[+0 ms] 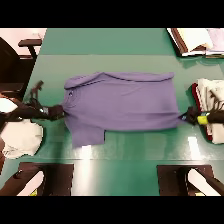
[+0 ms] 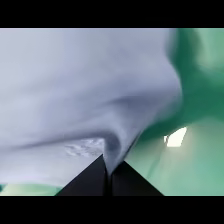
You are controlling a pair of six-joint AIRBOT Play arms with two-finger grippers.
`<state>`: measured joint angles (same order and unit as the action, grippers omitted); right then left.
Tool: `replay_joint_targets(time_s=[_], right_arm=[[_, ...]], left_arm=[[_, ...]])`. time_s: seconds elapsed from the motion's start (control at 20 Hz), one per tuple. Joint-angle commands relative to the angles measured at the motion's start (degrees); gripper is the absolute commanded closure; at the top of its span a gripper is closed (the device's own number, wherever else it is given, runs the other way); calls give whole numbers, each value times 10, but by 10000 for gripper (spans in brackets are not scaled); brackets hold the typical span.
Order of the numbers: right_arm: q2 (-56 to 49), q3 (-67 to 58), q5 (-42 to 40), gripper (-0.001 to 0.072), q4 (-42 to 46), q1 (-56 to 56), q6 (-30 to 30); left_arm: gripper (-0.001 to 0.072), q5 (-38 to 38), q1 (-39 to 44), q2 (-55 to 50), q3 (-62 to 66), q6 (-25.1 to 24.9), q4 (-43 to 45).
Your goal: Fold the shirts.
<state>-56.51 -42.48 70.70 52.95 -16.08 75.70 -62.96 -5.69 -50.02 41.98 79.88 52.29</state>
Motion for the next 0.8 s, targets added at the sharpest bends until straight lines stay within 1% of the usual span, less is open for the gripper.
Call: replay_joint_targets(time_s=[0.0,0.1,0.25,0.45,0.6,0.75], right_arm=[[76,-134,9,694,-5,21,0],[112,-235,8,695,-5,19,0],[145,-392,9,694,-3,19,0],[158,-571,18,694,17,19,1],[142,-686,63,695,78,19,29],[104,-790,143,695,137,19,53]], left_arm=[[686,-44,-1,50,148,14,29],[686,-63,0,70,283,14,33],[685,-64,0,78,511,18,39],[686,-27,0,77,746,49,83],[687,11,0,78,832,82,127],[687,6,0,74,843,89,135]])
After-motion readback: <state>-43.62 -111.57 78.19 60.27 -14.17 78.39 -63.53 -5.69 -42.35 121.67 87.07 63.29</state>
